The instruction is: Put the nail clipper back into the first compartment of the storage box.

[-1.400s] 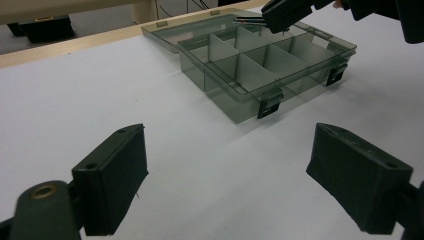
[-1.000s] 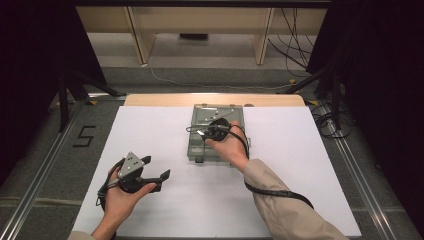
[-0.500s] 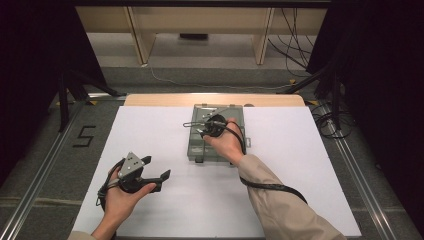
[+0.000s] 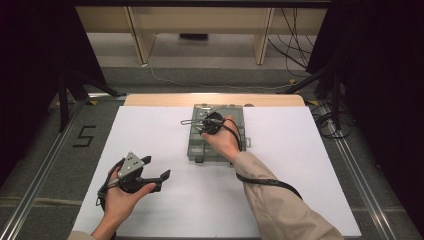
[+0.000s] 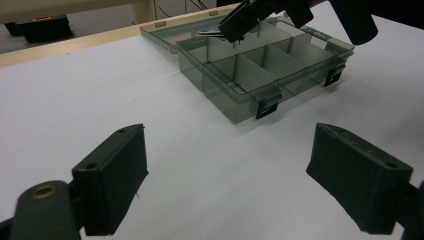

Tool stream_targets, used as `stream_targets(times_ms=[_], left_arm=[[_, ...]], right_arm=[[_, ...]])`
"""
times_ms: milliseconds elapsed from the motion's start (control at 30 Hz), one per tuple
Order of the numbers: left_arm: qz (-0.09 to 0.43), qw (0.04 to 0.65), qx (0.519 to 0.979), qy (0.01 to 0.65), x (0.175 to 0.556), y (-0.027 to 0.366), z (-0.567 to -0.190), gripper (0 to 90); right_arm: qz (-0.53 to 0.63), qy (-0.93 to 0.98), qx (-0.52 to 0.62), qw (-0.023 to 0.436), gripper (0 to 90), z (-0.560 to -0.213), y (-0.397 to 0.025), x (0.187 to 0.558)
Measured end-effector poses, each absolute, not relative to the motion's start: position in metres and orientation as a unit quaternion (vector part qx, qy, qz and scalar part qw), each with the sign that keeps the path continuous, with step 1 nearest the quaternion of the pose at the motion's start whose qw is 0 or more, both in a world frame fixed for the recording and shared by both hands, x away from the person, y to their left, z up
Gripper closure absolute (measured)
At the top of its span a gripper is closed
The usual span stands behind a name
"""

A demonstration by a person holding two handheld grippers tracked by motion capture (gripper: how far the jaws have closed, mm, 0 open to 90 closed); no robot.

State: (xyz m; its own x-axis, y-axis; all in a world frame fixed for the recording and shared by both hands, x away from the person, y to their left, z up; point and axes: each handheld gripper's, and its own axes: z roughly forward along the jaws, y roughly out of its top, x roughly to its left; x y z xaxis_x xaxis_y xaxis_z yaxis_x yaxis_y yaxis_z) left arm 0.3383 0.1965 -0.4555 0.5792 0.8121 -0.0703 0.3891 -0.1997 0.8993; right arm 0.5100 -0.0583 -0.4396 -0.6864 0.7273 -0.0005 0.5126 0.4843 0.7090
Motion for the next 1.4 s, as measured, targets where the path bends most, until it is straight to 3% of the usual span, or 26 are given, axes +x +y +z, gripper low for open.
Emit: stream_targets(times_ms=[1400], left_arm=[[0.213,0.491,0.742,0.404,0.339,0.196,-0.456,14.9]], right_arm=[[0.334,0.850,0.383,0.142,79.7,-0.447,-0.044,0.518]])
